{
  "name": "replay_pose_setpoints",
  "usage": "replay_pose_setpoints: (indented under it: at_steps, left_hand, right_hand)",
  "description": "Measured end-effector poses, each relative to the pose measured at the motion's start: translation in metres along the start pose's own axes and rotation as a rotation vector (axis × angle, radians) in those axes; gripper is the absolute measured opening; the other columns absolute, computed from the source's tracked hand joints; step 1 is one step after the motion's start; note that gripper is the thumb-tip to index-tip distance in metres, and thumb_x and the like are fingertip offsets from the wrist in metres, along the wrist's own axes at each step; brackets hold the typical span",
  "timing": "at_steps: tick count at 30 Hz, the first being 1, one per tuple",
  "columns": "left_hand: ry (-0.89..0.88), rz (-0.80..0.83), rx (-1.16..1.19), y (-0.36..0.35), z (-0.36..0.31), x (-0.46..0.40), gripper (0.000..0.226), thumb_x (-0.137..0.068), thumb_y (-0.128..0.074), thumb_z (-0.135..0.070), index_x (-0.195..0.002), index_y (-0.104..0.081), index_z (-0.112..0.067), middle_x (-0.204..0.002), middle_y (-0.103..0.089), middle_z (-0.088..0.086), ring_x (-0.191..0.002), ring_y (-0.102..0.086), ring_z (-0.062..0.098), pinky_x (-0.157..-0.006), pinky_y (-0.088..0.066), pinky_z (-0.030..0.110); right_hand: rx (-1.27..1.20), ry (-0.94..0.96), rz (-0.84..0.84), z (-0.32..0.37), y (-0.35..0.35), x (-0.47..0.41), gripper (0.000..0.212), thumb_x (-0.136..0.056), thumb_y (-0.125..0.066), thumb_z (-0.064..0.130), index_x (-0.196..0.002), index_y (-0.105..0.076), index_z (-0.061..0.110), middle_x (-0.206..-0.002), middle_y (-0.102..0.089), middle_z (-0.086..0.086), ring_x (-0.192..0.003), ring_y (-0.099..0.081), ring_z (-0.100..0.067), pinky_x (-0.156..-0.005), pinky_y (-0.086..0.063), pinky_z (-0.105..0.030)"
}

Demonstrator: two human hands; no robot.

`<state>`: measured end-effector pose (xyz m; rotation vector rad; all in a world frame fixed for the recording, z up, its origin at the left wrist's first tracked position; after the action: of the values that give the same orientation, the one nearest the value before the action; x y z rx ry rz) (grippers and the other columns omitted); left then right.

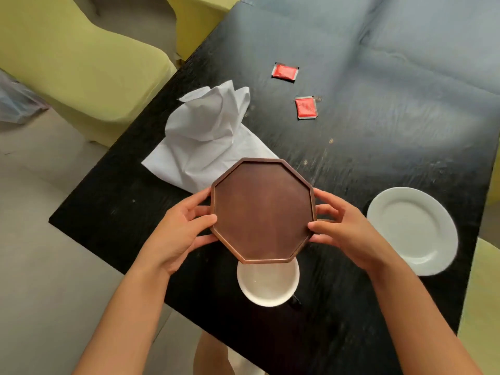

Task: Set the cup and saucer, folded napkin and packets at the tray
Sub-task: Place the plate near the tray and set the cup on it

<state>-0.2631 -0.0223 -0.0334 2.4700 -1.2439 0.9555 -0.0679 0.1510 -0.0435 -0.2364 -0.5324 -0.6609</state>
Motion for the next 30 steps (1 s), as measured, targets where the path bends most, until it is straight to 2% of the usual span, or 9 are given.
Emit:
replay_pose_setpoints:
  at_steps: [6,8,11,13,17,21,25,28,30]
  left_hand:
    - [-0.139,-0.04,-0.039,-0.089,-0.03,-0.037,0.035,-0.087,-0.056,0.002,-0.115,-0.059,-0.019,-0.099,-0.07,0.003,-0.085,-0.07,0.01,-0.067,-0.056,0.024]
    - [-0.191,0.0,-0.039,-0.123,-0.036,-0.046,0.033,-0.086,-0.055,0.003,-0.112,-0.06,-0.018,-0.099,-0.07,-0.001,-0.084,-0.07,0.005,-0.067,-0.056,0.02]
    - [-0.21,0.108,-0.089,-0.176,-0.042,-0.064,0.047,-0.085,-0.053,0.007,-0.125,-0.054,-0.016,-0.107,-0.068,-0.003,-0.091,-0.068,0.004,-0.07,-0.055,0.018]
    - [-0.176,0.168,-0.1,-0.207,-0.043,-0.079,0.054,-0.085,-0.05,0.01,-0.131,-0.049,-0.018,-0.109,-0.066,0.002,-0.093,-0.067,0.008,-0.072,-0.056,0.021]
    - [-0.089,0.208,-0.135,-0.265,-0.045,-0.114,0.061,-0.086,-0.049,0.01,-0.136,-0.045,-0.023,-0.117,-0.058,0.012,-0.097,-0.063,0.017,-0.074,-0.056,0.028]
    - [-0.121,0.215,-0.183,-0.321,-0.054,-0.147,0.06,-0.085,-0.045,0.013,-0.136,-0.045,-0.018,-0.12,-0.056,0.015,-0.108,-0.06,0.023,-0.075,-0.055,0.03]
    - [-0.168,0.171,-0.251,-0.356,-0.057,-0.179,0.058,-0.085,-0.046,0.014,-0.137,-0.044,-0.012,-0.116,-0.056,0.016,-0.103,-0.059,0.024,-0.074,-0.054,0.028]
    - [-0.203,0.131,-0.328,-0.37,-0.053,-0.197,0.056,-0.085,-0.047,0.014,-0.136,-0.045,-0.009,-0.117,-0.058,0.017,-0.104,-0.06,0.026,-0.079,-0.054,0.031]
    - [-0.236,0.107,-0.364,-0.376,-0.05,-0.205,0.057,-0.084,-0.047,0.014,-0.135,-0.046,-0.011,-0.104,-0.063,0.01,-0.091,-0.063,0.019,-0.076,-0.054,0.029]
  right_hand:
    - [-0.121,0.054,-0.308,0.004,0.087,0.023,0.06,-0.083,-0.055,-0.013,-0.131,-0.05,0.023,-0.097,-0.059,-0.009,-0.079,-0.068,-0.009,-0.061,-0.058,-0.024]
    - [-0.144,0.093,-0.399,0.006,0.117,0.032,0.053,-0.083,-0.055,-0.011,-0.125,-0.055,0.022,-0.101,-0.062,-0.011,-0.083,-0.069,-0.013,-0.064,-0.059,-0.026]
    - [-0.105,0.123,-0.526,0.008,0.164,0.043,0.042,-0.084,-0.058,-0.005,-0.108,-0.06,0.03,-0.103,-0.067,-0.004,-0.086,-0.07,-0.012,-0.065,-0.059,-0.027]
    - [-0.112,0.123,-0.58,0.009,0.194,0.043,0.039,-0.084,-0.059,-0.005,-0.103,-0.06,0.029,-0.106,-0.066,-0.006,-0.09,-0.069,-0.015,-0.067,-0.059,-0.029]
    - [-0.158,0.133,-0.645,0.012,0.251,0.034,0.039,-0.084,-0.056,-0.01,-0.112,-0.057,0.016,-0.104,-0.066,-0.007,-0.09,-0.067,-0.016,-0.059,-0.057,-0.021]
    - [-0.138,0.113,-0.714,0.007,0.3,0.024,0.041,-0.084,-0.053,-0.012,-0.119,-0.054,0.008,-0.105,-0.065,-0.009,-0.09,-0.066,-0.017,-0.061,-0.059,-0.022]
    - [-0.113,0.088,-0.782,-0.001,0.337,0.012,0.04,-0.083,-0.054,-0.011,-0.12,-0.054,0.005,-0.093,-0.062,-0.003,-0.084,-0.063,-0.014,-0.058,-0.058,-0.019]
    - [-0.024,0.048,-0.821,-0.01,0.354,0.0,0.039,-0.081,-0.054,-0.011,-0.116,-0.057,0.006,-0.096,-0.064,-0.006,-0.088,-0.065,-0.021,-0.066,-0.058,-0.028]
    - [0.065,0.02,-0.856,-0.016,0.361,-0.006,0.039,-0.078,-0.054,-0.01,-0.112,-0.06,0.008,-0.095,-0.065,-0.005,-0.093,-0.065,-0.026,-0.079,-0.057,-0.039]
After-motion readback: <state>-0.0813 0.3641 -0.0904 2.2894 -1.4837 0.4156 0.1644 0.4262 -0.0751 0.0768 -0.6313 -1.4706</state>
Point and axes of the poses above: each hand's wrist, its own x-axis away from the middle knuckle, its own y-axis out of the back of the hand, z = x × y, the point moved 8 cm from there along -x, towards the middle knuckle
